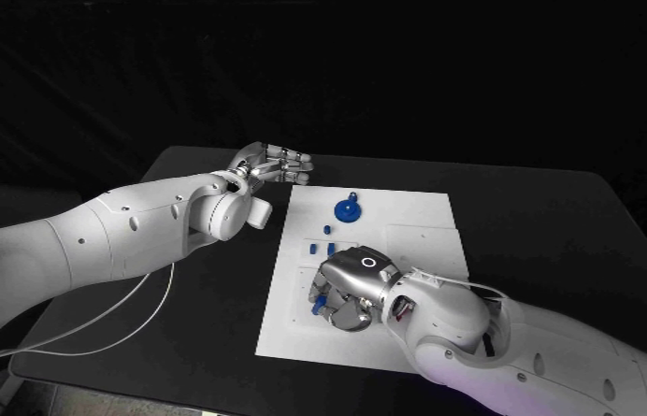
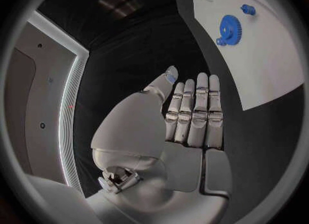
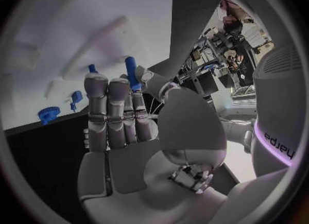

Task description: Assemble the parts on the task board

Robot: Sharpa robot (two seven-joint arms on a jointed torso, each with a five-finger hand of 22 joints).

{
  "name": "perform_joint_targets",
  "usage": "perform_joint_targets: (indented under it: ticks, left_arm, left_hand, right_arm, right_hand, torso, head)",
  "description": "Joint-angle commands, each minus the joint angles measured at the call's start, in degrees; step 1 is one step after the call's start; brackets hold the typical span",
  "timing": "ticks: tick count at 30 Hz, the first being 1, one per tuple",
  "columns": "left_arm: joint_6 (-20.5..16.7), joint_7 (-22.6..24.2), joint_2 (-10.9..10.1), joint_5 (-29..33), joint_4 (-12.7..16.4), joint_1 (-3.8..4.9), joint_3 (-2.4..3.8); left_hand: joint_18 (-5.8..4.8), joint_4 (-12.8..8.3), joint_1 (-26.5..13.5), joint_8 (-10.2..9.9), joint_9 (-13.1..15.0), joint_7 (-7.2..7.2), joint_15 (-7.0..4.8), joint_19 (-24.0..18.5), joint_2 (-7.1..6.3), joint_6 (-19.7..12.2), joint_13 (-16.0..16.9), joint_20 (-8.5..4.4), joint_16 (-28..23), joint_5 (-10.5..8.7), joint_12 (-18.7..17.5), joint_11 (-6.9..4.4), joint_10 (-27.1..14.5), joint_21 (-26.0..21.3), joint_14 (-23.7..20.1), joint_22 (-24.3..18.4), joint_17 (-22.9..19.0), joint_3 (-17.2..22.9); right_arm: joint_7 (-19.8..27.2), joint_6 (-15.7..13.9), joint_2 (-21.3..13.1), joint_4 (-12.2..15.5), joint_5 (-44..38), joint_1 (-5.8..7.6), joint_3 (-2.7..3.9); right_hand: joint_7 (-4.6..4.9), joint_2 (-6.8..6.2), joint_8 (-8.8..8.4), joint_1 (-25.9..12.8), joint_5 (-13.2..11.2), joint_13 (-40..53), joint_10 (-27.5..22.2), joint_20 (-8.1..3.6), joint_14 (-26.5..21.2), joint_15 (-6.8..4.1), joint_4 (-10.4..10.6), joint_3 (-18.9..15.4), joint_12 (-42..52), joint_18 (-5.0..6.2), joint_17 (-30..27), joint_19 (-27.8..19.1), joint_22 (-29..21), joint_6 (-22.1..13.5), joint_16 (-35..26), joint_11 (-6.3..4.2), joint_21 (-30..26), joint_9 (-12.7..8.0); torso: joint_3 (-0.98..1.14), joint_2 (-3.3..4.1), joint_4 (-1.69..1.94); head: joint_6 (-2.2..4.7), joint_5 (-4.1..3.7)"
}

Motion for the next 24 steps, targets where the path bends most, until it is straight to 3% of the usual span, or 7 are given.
perform_joint_targets:
  ticks: [1,24]
  left_arm:
    - [0.77,0.44,0.06,0.31,0.09,0.01,0.03]
    - [1.01,0.16,-0.14,0.26,-0.02,0.00,-0.01]
  left_hand:
    - [-0.05,-0.26,0.11,-0.05,0.00,-0.36,0.01,0.16,0.23,0.00,-0.06,0.06,-0.20,0.28,0.06,0.17,-0.37,0.01,-0.41,-0.05,-0.07,-0.11]
    - [-0.01,-0.30,0.12,-0.06,0.00,-0.36,0.04,0.16,0.27,0.00,-0.06,0.11,-0.20,0.28,0.06,0.20,-0.47,0.03,-0.50,-0.30,-0.07,-0.16]
  right_arm:
    - [-1.35,2.77,0.22,-0.10,-3.20,-0.15,-0.14]
    - [-2.84,3.83,-1.36,1.68,-4.84,0.02,-0.03]
  right_hand:
    - [-0.05,0.44,0.21,0.03,-0.10,0.02,0.96,-0.47,-0.04,-0.53,-0.13,0.13,0.21,1.02,0.05,2.55,0.06,0.42,-0.39,-0.69,-0.07,0.07]
    - [-0.12,0.32,0.21,-0.07,-0.59,0.02,1.25,-0.56,-0.01,-0.60,-0.34,0.63,0.21,0.92,0.11,2.57,0.26,0.68,-0.52,-0.78,-0.24,0.12]
  torso:
    - [-0.01,-0.01,0.00]
    - [0.13,-0.01,-0.07]
  head:
    - [0.03,-0.03]
    - [0.05,0.02]
